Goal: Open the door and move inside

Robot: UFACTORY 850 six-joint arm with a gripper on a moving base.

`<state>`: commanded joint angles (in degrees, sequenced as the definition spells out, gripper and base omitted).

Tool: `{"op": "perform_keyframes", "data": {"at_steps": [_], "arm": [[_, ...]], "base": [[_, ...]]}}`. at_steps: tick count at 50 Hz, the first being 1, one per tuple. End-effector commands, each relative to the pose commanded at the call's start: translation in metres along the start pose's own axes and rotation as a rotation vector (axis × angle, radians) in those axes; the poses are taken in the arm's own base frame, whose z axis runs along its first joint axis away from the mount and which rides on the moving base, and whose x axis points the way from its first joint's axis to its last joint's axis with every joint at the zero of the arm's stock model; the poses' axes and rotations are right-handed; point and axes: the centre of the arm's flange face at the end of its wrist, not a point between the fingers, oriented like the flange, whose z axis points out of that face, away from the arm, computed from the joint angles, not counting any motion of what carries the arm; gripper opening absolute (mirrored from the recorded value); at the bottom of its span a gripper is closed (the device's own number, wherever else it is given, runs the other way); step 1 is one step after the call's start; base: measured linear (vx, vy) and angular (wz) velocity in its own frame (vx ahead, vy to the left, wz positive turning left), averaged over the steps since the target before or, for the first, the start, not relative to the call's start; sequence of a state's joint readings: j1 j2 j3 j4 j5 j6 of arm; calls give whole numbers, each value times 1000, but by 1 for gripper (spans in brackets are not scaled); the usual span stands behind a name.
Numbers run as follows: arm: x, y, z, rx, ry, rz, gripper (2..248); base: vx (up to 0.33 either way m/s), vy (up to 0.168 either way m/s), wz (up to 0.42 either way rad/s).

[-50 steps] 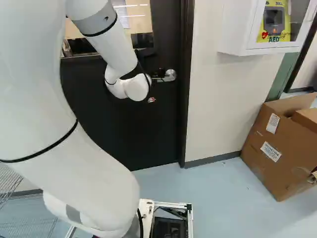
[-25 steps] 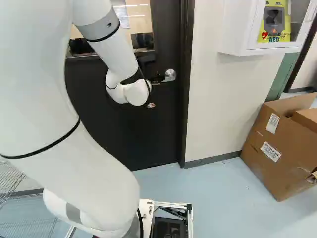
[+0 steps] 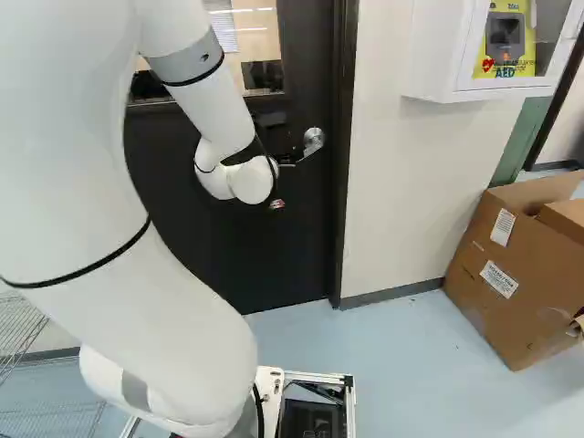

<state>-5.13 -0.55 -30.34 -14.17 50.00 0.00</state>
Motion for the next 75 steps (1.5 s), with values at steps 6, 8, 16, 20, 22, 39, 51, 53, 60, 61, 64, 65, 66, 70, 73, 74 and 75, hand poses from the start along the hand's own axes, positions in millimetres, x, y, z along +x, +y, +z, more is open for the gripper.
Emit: {"op": "perform_keyframes", "data": {"at_steps": [6, 8, 16, 20, 22, 39, 51, 53, 60, 61, 64, 65, 66, 70, 73, 74, 75], "arm": [[-6, 0, 1, 1, -14, 3, 247], [-8, 0, 2, 1, -19, 4, 247], [-16, 0, 4, 2, -38, 8, 247], [-20, 0, 5, 2, -47, 10, 247], [-22, 0, 6, 2, -52, 11, 247], [-41, 1, 0, -2, -94, 22, 247], [-56, 0, -13, -6, -126, 30, 247], [-59, -1, -15, -6, -131, 32, 247], [-64, -2, -21, -6, -141, 34, 247], [-64, -2, -21, -6, -142, 34, 247], [-63, -2, -24, -7, -139, 34, 247], [-63, -2, -25, -8, -138, 34, 247], [-62, -2, -25, -8, -136, 34, 247], [-59, -3, -29, -10, -128, 32, 247], [-57, -3, -31, -11, -122, 31, 247], [-56, -3, -32, -12, -120, 30, 247], [-55, -3, -33, -12, -118, 30, 247]], "base": [[0, 0, 0], [0, 0, 0], [0, 0, 0], [0, 0, 0], [0, 0, 0], [0, 0, 0], [0, 0, 0], [0, 0, 0], [0, 0, 0], [0, 0, 0], [0, 0, 0], [0, 0, 0], [0, 0, 0], [0, 0, 0], [0, 0, 0], [0, 0, 0], [0, 0, 0]]}}
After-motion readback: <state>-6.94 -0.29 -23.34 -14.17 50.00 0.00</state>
